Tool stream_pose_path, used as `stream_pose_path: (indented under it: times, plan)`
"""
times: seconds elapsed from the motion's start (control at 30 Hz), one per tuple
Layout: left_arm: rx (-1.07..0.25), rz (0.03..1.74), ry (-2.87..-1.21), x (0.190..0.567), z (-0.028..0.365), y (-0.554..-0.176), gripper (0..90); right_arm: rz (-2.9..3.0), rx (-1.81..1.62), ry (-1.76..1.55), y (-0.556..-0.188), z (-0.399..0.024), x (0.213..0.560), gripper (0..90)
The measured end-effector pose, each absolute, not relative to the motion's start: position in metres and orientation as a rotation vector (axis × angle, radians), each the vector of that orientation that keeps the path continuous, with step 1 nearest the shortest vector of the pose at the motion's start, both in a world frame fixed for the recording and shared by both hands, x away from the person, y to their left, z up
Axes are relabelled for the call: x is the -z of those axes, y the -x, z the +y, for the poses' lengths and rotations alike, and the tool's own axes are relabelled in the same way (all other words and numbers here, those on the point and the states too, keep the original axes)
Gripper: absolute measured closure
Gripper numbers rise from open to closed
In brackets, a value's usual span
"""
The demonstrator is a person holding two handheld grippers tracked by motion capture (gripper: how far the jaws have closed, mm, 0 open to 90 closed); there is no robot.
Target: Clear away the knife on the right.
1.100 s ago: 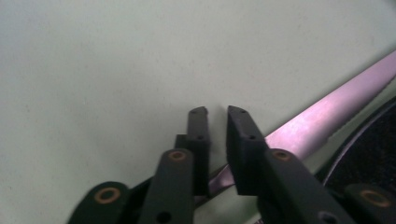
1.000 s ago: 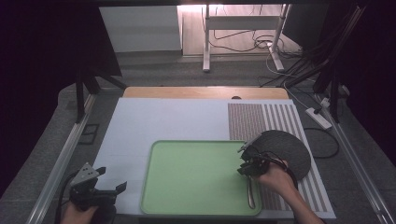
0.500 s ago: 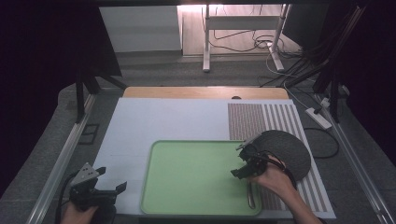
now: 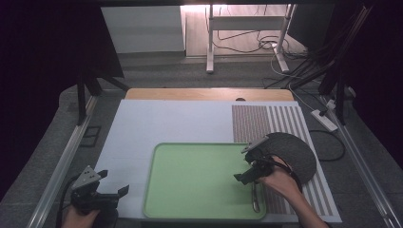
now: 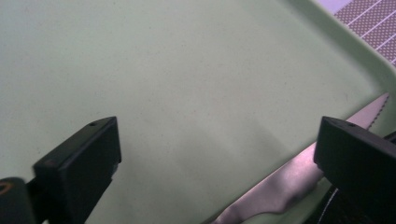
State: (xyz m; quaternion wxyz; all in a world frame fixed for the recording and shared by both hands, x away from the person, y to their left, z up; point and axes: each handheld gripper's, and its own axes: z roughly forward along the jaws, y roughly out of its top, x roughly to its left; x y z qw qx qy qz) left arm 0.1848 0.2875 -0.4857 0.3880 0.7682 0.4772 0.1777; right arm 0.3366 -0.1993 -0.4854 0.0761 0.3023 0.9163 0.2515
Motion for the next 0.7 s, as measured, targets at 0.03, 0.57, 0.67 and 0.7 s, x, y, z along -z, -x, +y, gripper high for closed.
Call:
stream_pose_path:
  times: [0.03, 0.57, 0.67, 0.7]
  plan:
    - [-0.452, 1.214, -1.954, 0.486, 0.288, -0.185, 2.5, 2.745, -0.757, -0.908, -0.336, -0.200, 0.485, 1.1]
    - [-0.451, 1.215, -1.954, 0.486, 0.288, -0.185, 2.5, 2.699, -0.808, -0.927, -0.330, -0.215, 0.481, 0.9]
    - [-0.451, 1.216, -1.953, 0.486, 0.288, -0.185, 2.5, 2.689, -0.817, -0.935, -0.327, -0.218, 0.481, 0.0]
    - [-0.452, 1.216, -1.952, 0.486, 0.288, -0.185, 2.5, 2.684, -0.819, -0.937, -0.326, -0.219, 0.480, 0.0]
